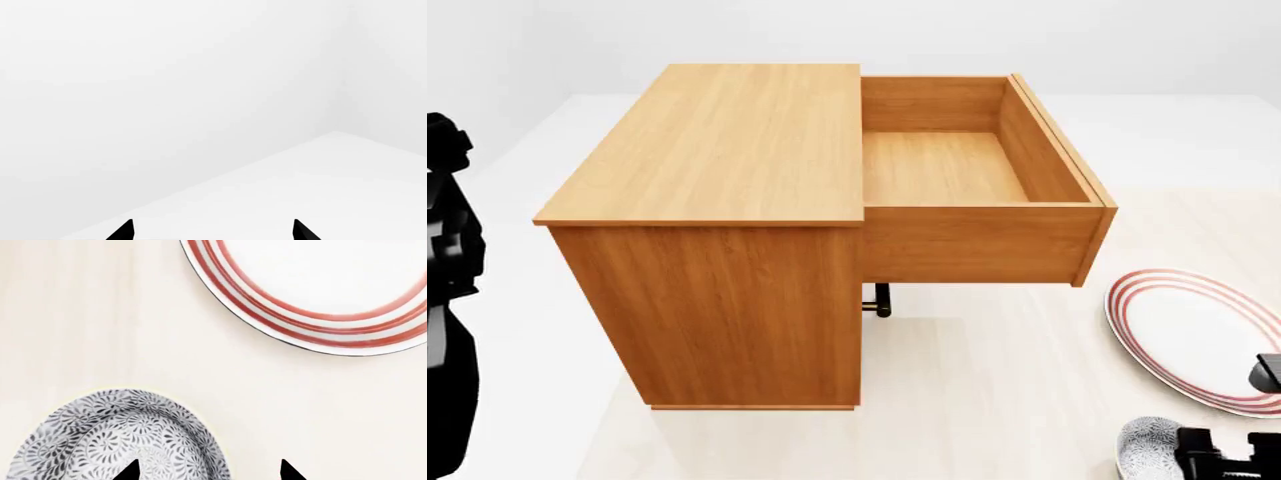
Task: Open the top drawer of the cabinet and put the bowl in it.
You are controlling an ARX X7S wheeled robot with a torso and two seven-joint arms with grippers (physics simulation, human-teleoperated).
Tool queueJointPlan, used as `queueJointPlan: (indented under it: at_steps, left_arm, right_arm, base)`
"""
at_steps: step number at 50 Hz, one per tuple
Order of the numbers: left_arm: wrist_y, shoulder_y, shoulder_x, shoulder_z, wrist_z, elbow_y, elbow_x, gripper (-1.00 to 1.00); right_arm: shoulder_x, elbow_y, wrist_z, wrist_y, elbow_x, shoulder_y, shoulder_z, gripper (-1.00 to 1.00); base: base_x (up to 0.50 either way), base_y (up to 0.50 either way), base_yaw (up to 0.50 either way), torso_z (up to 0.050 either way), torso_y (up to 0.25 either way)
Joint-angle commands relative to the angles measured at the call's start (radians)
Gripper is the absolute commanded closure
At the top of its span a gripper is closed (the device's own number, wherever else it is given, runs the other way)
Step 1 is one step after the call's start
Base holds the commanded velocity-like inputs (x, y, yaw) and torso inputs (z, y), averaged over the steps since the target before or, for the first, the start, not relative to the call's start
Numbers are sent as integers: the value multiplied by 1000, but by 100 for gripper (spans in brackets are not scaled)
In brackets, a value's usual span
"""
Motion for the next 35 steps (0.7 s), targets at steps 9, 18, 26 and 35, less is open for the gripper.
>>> queueJointPlan:
  at_steps: [9, 18, 26, 35]
  left_arm:
    - [1, 4, -3, 0, -2, 0, 1, -100]
    - [-1, -2, -3, 0, -2, 0, 1, -100]
    - [0, -3, -3, -2, -2, 0, 0, -100]
    - [-1, -3, -2, -4, -3, 0, 0, -100]
  right_arm:
    - [-82, 153, -68, -72, -138, 79, -151, -100]
    - [-97, 152, -94, -122, -176, 80, -194, 100]
    - [-87, 124, -105, -130, -170, 67, -196, 100]
    - [-47, 42, -101, -118, -126, 33, -163, 100]
  base:
    - [0, 0, 0, 0, 0]
    - [0, 0, 0, 0, 0]
    - [0, 0, 0, 0, 0]
    - [1, 0, 1, 0, 0]
